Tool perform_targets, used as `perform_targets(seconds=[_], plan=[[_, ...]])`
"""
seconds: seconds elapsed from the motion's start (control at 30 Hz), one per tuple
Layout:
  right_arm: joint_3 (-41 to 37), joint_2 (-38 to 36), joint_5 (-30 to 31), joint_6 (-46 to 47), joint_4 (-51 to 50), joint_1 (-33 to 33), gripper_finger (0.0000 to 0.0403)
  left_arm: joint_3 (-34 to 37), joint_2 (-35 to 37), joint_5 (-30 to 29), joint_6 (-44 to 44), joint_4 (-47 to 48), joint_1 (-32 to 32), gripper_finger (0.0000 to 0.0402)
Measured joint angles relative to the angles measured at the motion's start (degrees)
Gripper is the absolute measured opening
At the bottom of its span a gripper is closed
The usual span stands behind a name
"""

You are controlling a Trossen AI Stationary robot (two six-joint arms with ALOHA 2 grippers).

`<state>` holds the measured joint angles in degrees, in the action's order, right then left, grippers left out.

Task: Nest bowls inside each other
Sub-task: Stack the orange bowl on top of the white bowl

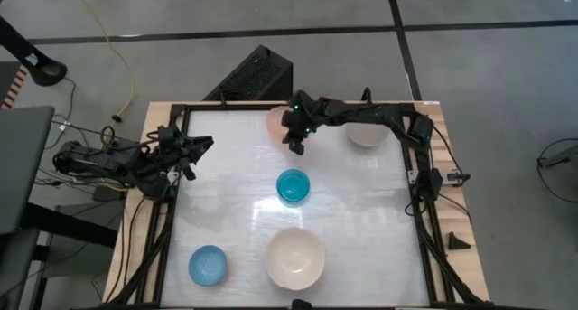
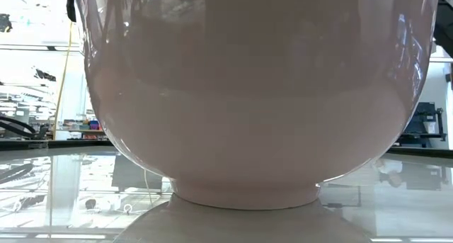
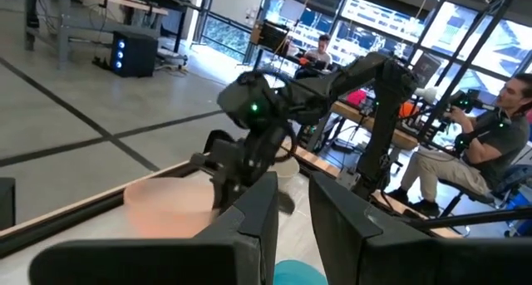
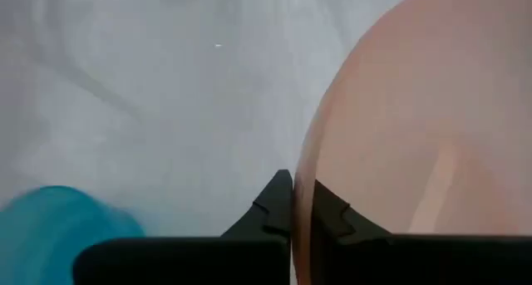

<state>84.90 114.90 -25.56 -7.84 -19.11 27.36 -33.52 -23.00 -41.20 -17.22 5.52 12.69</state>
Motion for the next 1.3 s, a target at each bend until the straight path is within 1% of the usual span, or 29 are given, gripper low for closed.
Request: perform_targets(seconds=[0.17,0.3,0.4,0.57,0.7,0.8,0.9,1.03,1.1,1.23,1.3], plan=[[-0.1,-4.8,-10.0,8.2,2.1,1.1,0.003,0.0,0.0,-0.2,0.9,0.1,0.0,0.0059],[-0.1,-9.5,-16.7,12.1,2.2,-0.4,0.003,0.0,0.0,-1.0,1.2,0.2,0.0,0.0059],[-0.1,-12.7,-18.3,13.8,1.6,-3.6,0.003,0.0,0.0,-1.6,2.0,0.2,0.0,0.0059],[-0.1,-17.5,-17.7,15.9,-0.1,-10.9,0.003,0.0,0.0,-1.8,2.6,0.2,0.0,0.0059],[-0.1,-20.3,-13.7,17.6,-2.5,-17.9,0.003,0.0,0.0,-2.0,2.6,0.2,0.0,0.0059],[-0.1,-21.6,-10.9,18.7,-6.5,-23.4,0.003,0.0,0.0,-2.9,2.5,0.2,0.0,0.0059],[-0.1,-22.3,-5.8,20.1,-10.1,-29.0,0.003,0.0,0.0,-3.8,2.3,0.2,0.0,0.0059],[-0.1,-22.8,1.0,23.4,-8.0,-36.0,0.003,0.0,0.0,-6.7,2.3,0.2,0.0,0.0059],[-0.1,-22.8,5.7,25.3,-6.3,-39.3,0.003,0.0,0.0,-8.6,3.2,0.2,0.0,0.0059],[-0.1,-20.4,14.0,31.2,-3.9,-44.7,0.0031,0.0,0.0,-11.7,5.8,0.1,0.0,0.0059],[-0.1,-18.4,17.2,33.6,-2.8,-46.7,0.0031,0.0,0.1,-12.0,6.5,0.1,0.0,0.0059]])
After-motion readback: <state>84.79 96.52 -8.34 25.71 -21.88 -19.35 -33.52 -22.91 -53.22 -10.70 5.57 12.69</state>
